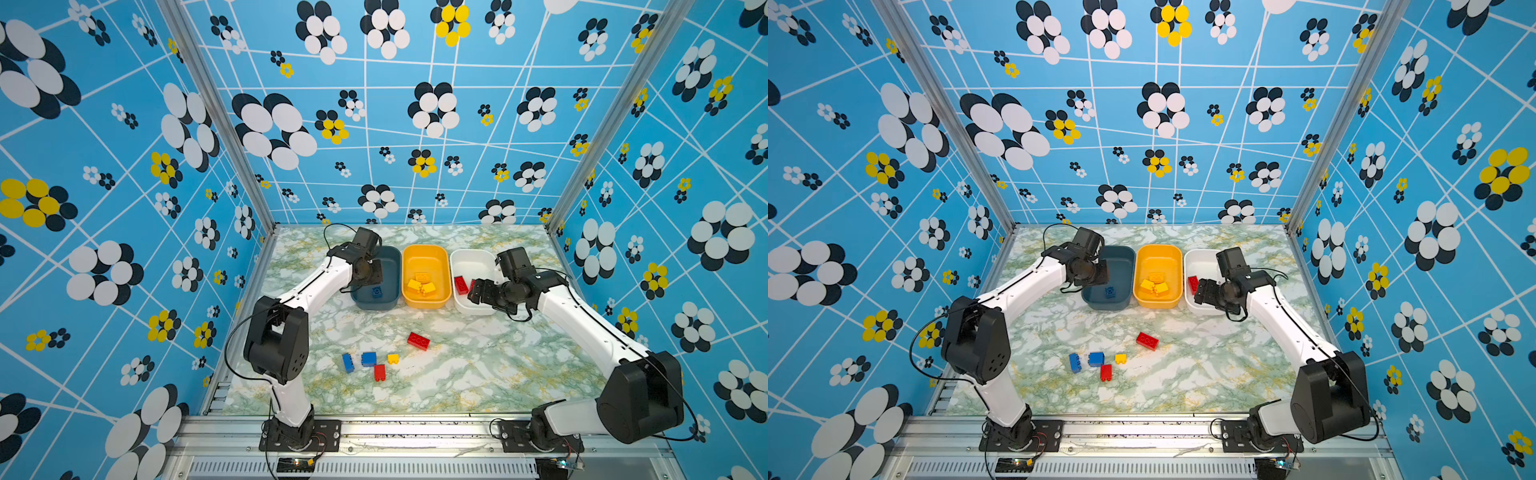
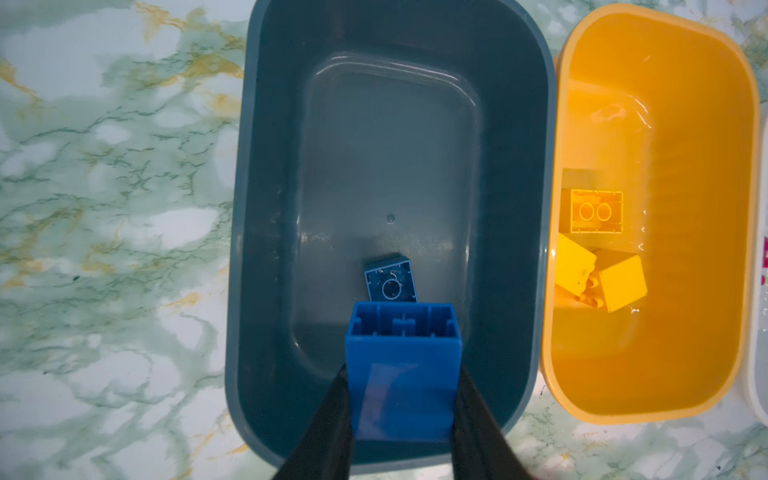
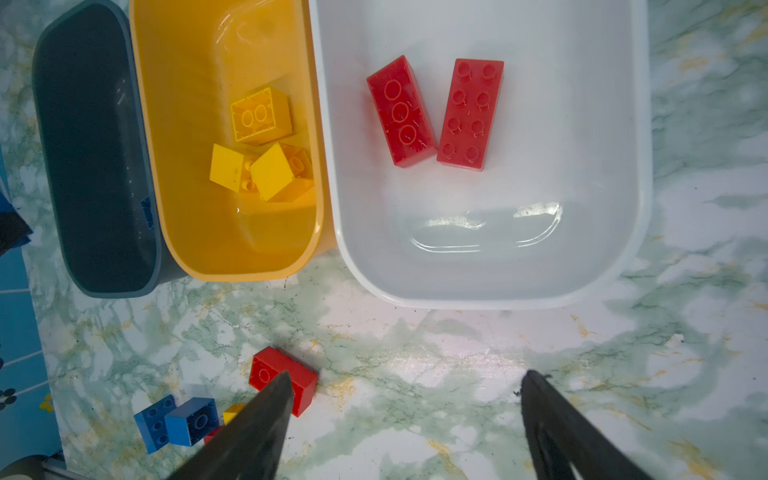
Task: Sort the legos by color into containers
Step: 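Carry the tall blue brick over the teal tub and release it with left gripper, then move the left gripper down to the blue 2x2 brick and grasp it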
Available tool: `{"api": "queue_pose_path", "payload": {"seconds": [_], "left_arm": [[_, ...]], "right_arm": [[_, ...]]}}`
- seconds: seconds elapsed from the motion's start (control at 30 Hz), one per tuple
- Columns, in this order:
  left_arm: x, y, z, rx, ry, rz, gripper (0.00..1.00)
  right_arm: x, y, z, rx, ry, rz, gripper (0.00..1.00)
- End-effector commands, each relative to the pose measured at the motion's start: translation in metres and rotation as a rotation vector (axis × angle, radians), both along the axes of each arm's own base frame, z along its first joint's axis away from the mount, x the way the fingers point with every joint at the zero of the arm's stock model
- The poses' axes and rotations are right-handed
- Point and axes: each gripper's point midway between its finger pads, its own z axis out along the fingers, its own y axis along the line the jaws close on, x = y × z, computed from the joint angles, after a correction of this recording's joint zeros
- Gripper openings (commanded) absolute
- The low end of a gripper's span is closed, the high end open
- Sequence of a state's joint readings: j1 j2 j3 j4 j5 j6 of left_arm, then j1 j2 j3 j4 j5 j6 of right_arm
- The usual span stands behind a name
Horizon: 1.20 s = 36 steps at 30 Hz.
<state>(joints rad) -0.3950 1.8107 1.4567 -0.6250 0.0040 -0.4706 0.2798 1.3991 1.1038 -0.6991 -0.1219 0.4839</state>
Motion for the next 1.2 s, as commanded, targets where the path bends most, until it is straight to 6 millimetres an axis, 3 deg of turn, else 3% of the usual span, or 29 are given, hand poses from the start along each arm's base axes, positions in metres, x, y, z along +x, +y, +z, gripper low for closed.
{"api": "queue_pose_path", "payload": {"seconds": [0.0,0.1,0.37,0.73,0.93,1.17], "left_arm": [[0.008,-0.005,0.001,0.014,-0.002,-0.031,0.27],[0.009,-0.005,-0.005,0.025,0.012,-0.035,0.32],[0.009,-0.004,-0.012,0.029,0.023,-0.027,0.60],[0.001,-0.002,-0.009,0.017,0.022,-0.017,0.66],[-0.018,0.001,0.002,-0.014,0.018,-0.009,0.69],[-0.060,0.016,0.005,-0.011,0.050,0.018,0.80]], "right_arm": [[-0.009,-0.001,0.000,0.013,0.012,-0.009,0.87],[-0.011,-0.002,-0.001,0.013,0.015,-0.011,0.88],[-0.013,0.000,-0.001,0.018,0.020,-0.011,0.89],[-0.013,0.009,-0.002,0.019,0.026,0.014,0.89],[-0.014,0.013,-0.004,0.016,0.030,0.029,0.89],[-0.015,0.021,-0.002,0.019,0.024,0.065,0.90]]}}
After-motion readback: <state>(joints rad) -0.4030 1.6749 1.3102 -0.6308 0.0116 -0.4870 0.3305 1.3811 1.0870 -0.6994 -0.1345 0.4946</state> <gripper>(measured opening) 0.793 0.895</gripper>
